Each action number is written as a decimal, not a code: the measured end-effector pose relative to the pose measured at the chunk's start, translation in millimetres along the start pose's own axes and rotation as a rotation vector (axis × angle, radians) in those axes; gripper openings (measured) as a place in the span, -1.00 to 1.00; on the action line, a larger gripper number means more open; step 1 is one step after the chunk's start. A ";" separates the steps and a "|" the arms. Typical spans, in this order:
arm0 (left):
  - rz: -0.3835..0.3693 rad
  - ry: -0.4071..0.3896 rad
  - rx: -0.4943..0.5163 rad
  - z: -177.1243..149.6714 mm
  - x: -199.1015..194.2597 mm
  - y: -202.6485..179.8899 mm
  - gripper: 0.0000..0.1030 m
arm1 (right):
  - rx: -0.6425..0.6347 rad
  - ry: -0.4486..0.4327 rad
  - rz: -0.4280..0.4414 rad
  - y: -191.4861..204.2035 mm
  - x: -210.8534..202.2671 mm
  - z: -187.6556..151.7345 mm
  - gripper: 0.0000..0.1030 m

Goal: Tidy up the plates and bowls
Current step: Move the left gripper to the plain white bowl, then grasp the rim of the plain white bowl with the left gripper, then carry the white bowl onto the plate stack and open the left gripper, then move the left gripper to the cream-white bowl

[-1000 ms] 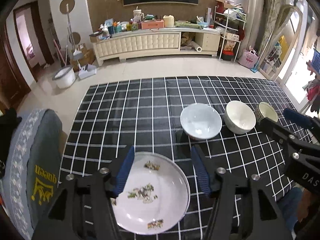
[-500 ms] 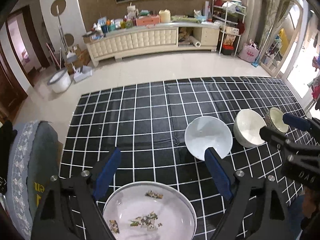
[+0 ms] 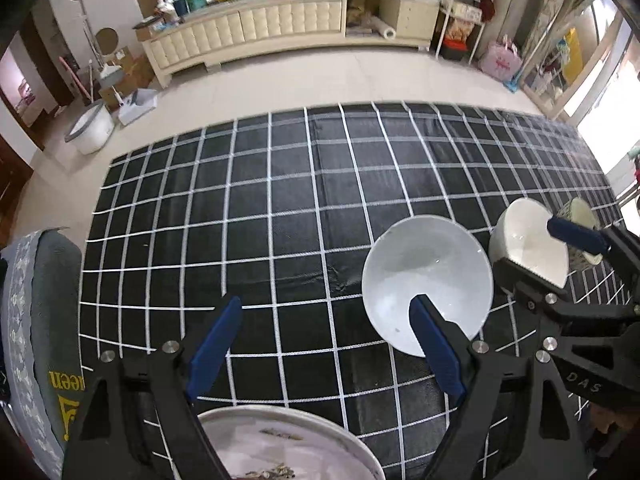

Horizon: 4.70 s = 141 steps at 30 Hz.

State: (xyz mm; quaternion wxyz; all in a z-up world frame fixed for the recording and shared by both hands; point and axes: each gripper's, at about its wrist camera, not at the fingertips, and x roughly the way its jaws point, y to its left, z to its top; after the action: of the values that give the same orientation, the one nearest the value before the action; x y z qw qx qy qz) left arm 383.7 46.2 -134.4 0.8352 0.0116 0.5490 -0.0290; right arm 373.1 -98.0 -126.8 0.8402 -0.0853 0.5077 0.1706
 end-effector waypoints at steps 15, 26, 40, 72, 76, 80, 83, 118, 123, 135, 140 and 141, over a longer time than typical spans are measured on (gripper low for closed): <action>0.024 0.127 0.015 4.9 54.3 -8.9 0.46 | -0.073 0.113 0.074 -0.6 49.0 2.2 -0.25; -0.085 0.214 0.011 1.4 68.8 -24.3 -0.78 | 0.010 0.186 0.141 -13.0 59.3 -4.4 -0.80; -0.028 0.205 0.031 -41.8 40.5 -52.2 -0.79 | 0.077 0.183 0.173 -7.1 23.3 -44.2 -0.83; -0.029 0.187 0.102 -121.5 21.8 -104.7 -0.80 | 0.141 0.223 0.121 -6.7 -20.0 -133.7 -0.84; -0.046 0.175 0.085 -126.8 14.5 -99.8 -0.80 | 0.116 0.208 0.048 2.3 -21.7 -135.3 -0.82; -0.043 0.159 0.070 -133.5 0.0 -90.8 -0.68 | 0.111 0.208 0.023 4.0 -20.4 -134.3 -0.82; -0.014 0.116 0.071 -135.7 -12.9 -83.9 -0.36 | 0.100 0.154 -0.012 1.6 -31.0 -132.5 -0.81; -0.103 -0.099 0.131 -24.7 -97.0 -124.3 -0.01 | 0.149 -0.092 -0.052 -77.9 -105.3 -61.8 0.08; -0.119 -0.084 0.138 -3.1 -84.7 -131.3 0.17 | 0.148 -0.076 -0.064 -87.3 -94.6 -53.9 0.44; -0.038 0.017 0.214 37.5 -16.6 -153.3 0.17 | 0.111 0.017 -0.103 -108.1 -41.8 -31.2 0.46; -0.017 0.055 0.246 42.3 9.2 -159.2 0.17 | 0.112 0.073 -0.093 -113.8 -16.9 -34.0 0.46; -0.013 0.059 0.246 43.7 14.3 -159.2 0.17 | 0.114 0.087 -0.087 -114.9 -13.0 -34.4 0.46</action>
State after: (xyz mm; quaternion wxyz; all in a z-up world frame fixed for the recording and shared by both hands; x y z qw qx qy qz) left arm 419.7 -115.5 -128.2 0.8109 0.1112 0.5656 -0.1010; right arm 382.0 -218.0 -135.0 0.8274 -0.0665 0.5485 0.1008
